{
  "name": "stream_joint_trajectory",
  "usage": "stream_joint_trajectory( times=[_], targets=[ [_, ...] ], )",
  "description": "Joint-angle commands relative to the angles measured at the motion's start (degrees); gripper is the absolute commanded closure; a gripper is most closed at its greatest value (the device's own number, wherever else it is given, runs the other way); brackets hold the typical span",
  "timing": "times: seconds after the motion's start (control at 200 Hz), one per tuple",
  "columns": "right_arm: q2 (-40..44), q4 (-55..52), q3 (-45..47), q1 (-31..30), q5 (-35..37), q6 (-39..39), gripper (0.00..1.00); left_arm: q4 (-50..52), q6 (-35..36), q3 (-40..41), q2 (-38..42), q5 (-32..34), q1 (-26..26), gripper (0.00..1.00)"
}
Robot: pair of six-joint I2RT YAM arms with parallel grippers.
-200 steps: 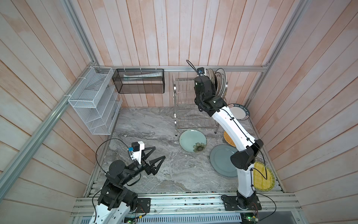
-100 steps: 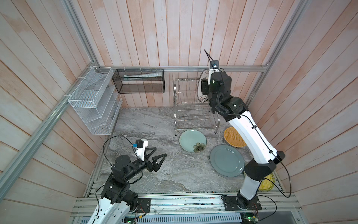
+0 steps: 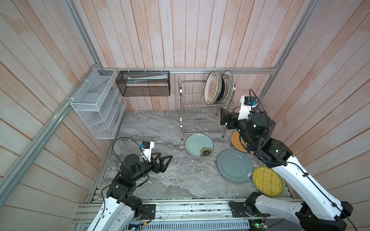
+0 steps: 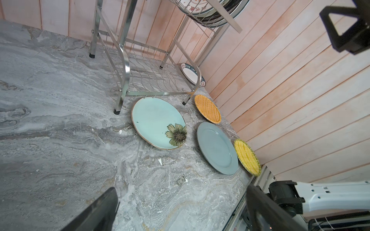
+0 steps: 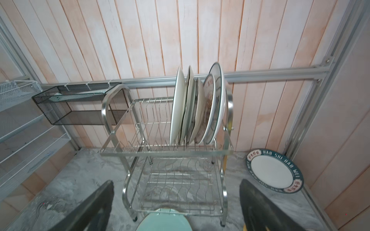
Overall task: Load plates into a dish rack
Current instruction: Pick up the plate from the center of the table.
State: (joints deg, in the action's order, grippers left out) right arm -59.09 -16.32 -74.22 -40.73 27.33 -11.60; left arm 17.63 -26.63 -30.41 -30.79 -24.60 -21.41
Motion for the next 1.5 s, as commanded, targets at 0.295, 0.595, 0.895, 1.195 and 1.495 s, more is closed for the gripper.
stream_joint_trajectory(
  times=[0.295,0.595,0.895,1.195,1.495],
  targets=[
    [12.55,0.84,22.24,1.3,-9.84,-9.64,0.02,0.18,-3.37,-1.84,-5.17,-2.2,-0.04,0.0],
    [13.43,2.64,29.31,5.37,-16.98,-11.6,0.02,-11.19,-11.67,6.83,-7.6,-3.3,-1.44,0.0],
    [11.33,8.92,37.4,15.16,-30.33,-15.0,0.02,-19.55,-17.21,11.82,-12.07,0.83,-7.19,0.0],
    [-0.71,24.26,44.99,26.66,-46.34,-20.54,0.07,-27.13,-21.33,14.9,-14.3,2.59,-10.87,0.0],
    [-21.92,32.23,40.38,28.43,-52.6,-20.93,0.17,-27.53,-22.58,15.68,-13.23,3.42,-12.76,0.0]
  ],
)
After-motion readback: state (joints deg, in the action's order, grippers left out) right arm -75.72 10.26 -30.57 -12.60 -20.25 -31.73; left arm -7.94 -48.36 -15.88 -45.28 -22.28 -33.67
